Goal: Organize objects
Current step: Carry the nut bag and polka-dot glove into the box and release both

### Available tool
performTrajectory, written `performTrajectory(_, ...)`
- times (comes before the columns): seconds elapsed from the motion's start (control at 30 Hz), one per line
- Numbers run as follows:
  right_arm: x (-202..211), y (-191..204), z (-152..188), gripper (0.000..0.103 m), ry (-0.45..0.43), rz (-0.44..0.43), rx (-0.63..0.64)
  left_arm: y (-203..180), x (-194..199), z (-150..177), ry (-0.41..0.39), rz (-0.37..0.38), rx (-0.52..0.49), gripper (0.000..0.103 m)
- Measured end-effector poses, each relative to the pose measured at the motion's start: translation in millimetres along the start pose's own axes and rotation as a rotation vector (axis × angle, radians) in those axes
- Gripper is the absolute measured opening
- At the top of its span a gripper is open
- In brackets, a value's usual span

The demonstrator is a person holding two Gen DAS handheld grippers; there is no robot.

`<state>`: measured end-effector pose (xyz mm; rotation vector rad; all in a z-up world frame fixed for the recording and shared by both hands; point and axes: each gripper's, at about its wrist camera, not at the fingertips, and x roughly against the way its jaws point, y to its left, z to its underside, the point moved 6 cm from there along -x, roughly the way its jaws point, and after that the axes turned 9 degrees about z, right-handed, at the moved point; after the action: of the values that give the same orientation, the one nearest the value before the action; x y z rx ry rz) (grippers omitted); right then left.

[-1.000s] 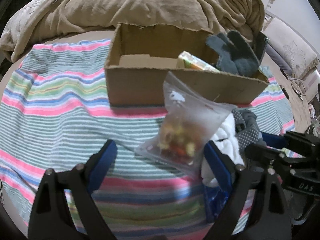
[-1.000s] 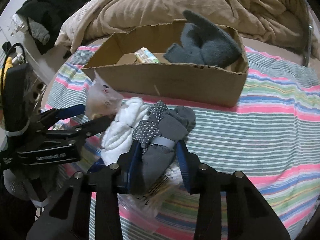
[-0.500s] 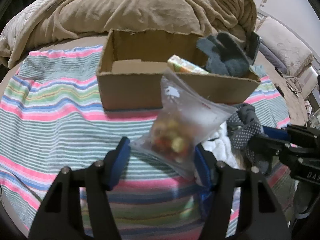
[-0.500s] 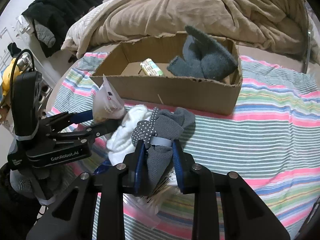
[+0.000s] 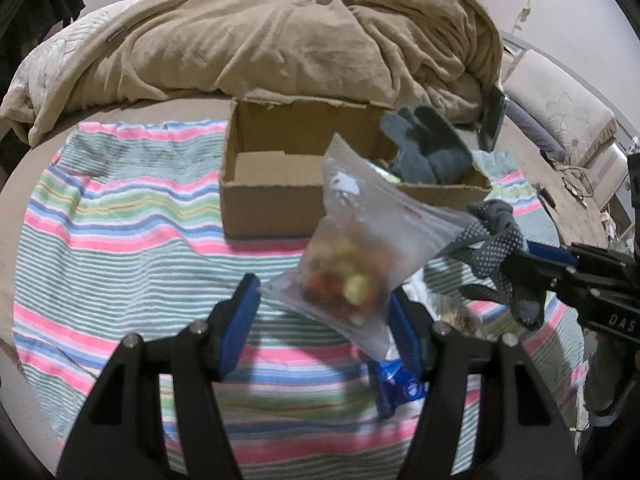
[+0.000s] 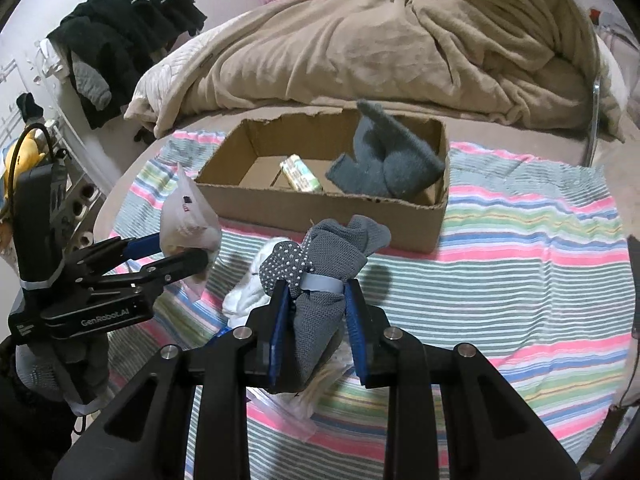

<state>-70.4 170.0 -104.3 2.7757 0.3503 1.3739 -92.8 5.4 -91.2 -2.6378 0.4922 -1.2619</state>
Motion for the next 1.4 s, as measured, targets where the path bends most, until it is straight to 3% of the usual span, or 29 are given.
performTrajectory(0.97, 25.7, -3.5, -62.1, 0.029, -0.135, 0.026, 0.044, 14.7, 27.3, -52.6, -0.101, -0.037, -0.008, 0.063)
performTrajectory(1.4, 4.5, -4.3, -85.7, 0.029, -0.146, 0.011, 0.068, 25.8, 2.5, -75.0, -0.083, -0.006, 0.020, 0.063)
